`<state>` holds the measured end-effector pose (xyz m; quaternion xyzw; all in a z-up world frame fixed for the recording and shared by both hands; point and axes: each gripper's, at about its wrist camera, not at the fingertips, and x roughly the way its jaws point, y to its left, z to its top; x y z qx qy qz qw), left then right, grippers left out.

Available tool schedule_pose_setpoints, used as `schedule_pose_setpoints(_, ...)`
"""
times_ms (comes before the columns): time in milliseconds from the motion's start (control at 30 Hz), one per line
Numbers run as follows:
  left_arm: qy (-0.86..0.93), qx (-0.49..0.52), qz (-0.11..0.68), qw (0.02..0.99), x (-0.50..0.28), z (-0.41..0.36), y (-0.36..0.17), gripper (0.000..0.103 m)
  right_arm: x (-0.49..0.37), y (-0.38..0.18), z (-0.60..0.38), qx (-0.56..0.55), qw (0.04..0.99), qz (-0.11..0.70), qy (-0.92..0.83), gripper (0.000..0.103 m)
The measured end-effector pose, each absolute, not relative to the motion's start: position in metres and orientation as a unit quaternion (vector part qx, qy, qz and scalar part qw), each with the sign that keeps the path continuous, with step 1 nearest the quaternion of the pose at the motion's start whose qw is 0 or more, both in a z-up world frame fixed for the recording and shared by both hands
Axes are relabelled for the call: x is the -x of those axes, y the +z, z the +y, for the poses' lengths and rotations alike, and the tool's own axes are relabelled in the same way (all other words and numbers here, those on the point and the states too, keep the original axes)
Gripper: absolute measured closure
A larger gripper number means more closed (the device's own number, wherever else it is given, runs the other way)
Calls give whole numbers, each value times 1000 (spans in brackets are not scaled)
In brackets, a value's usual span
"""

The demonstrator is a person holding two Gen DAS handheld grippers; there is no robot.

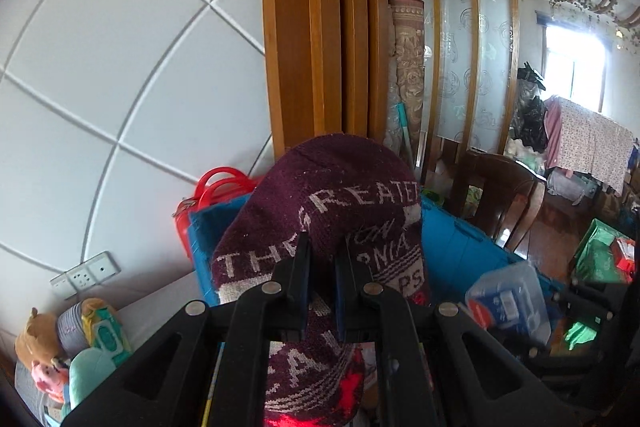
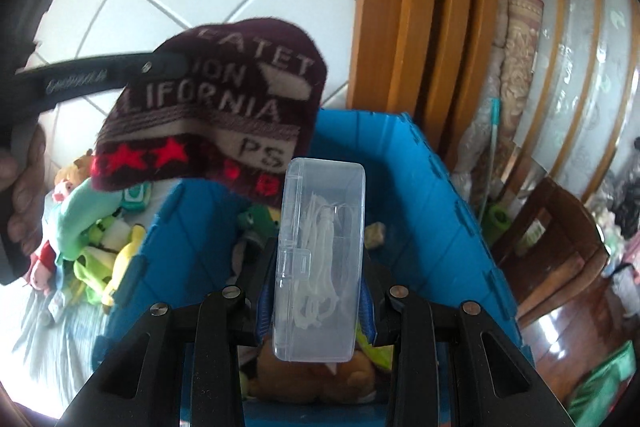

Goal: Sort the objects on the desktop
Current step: 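Carry the case and beanie over the blue crate and release both, then grasp the teal neck pillow with the left tool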

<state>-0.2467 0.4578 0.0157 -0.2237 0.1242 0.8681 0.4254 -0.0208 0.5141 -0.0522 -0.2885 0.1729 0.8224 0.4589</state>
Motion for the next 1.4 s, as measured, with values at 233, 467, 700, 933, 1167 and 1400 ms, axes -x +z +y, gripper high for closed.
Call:
schedule_pose_setpoints(233, 865, 243, 112, 424, 272, 490, 15, 19, 24, -66, 544, 314, 469, 165, 809, 11)
schedule_pose_setpoints(467, 870, 254, 102, 411, 279, 478, 7, 0, 22, -74, 546, 310, 468, 166, 811, 1)
schedule_pose_setpoints(700, 882, 255, 109, 380, 278, 438, -8, 0, 32, -74, 535, 307, 454, 163, 821, 1)
schedule_pose_setpoints(933, 898, 274, 105, 327, 282, 357, -30, 0, 71, -66, 510, 306, 427, 148, 838, 1)
schedule_pose_setpoints(1167, 911, 306, 99, 258, 304, 252, -66, 0, 136, -57, 471, 311, 389, 126, 858, 1)
schedule_pose_setpoints(1400, 913, 336, 102, 209, 332, 161, -109, 0, 203, -53, 430, 327, 359, 114, 867, 1)
